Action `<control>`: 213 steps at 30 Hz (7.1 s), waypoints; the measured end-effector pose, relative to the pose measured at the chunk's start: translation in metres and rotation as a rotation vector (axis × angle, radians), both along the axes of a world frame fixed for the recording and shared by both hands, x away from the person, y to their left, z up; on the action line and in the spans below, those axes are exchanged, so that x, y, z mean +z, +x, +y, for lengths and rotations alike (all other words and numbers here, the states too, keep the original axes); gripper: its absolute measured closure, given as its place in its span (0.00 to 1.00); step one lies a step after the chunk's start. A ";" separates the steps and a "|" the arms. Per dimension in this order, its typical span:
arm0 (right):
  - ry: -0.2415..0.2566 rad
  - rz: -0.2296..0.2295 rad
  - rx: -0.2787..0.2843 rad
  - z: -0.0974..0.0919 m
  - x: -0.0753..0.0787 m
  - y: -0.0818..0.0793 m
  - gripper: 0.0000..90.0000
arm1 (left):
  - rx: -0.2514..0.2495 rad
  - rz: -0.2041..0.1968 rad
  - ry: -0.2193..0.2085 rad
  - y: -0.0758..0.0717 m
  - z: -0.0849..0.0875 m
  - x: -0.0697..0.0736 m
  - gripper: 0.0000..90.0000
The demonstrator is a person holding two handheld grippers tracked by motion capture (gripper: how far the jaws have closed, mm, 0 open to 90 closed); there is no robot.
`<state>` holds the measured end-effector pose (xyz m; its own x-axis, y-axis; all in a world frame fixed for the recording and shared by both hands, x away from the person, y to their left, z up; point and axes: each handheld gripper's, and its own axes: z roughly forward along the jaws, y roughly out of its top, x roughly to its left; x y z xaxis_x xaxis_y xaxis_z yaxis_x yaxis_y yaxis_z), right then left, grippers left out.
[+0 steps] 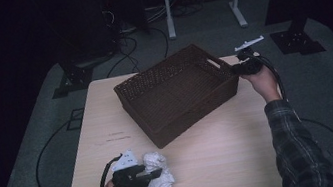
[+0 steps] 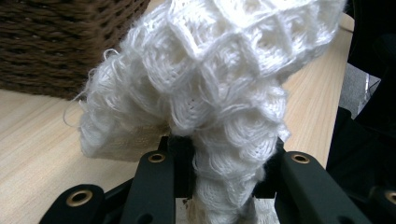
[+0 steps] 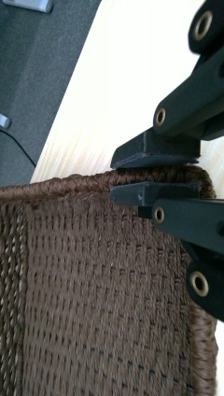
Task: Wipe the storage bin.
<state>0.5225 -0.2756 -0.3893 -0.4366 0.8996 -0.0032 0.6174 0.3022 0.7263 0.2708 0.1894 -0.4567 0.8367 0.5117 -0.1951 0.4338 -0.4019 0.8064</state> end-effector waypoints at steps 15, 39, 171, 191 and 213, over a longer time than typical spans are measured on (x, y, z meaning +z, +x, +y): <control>0.040 0.001 -0.025 -0.004 -0.002 -0.071 0.90 | -0.007 0.002 0.009 0.000 -0.004 -0.001 0.75; 0.079 -0.186 0.055 -0.032 0.013 -0.148 0.99 | -0.001 -0.002 0.025 0.001 -0.002 -0.001 0.75; 0.024 -0.020 0.188 0.063 -0.113 -0.198 0.26 | -0.030 0.030 0.061 0.002 -0.006 -0.005 0.74; 0.028 -0.025 0.183 0.064 -0.113 -0.201 0.33 | 0.043 0.002 0.055 0.009 0.012 0.003 0.74; 0.025 -0.027 0.184 0.064 -0.113 -0.201 0.33 | 0.272 -0.138 0.003 0.067 0.070 0.062 0.74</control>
<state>0.3216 -0.2119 -0.5022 -0.5937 0.8047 0.0044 0.5335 0.3895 0.7508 0.3377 0.2593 -0.3945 0.6871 0.7213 -0.0869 0.4124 -0.2887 0.8641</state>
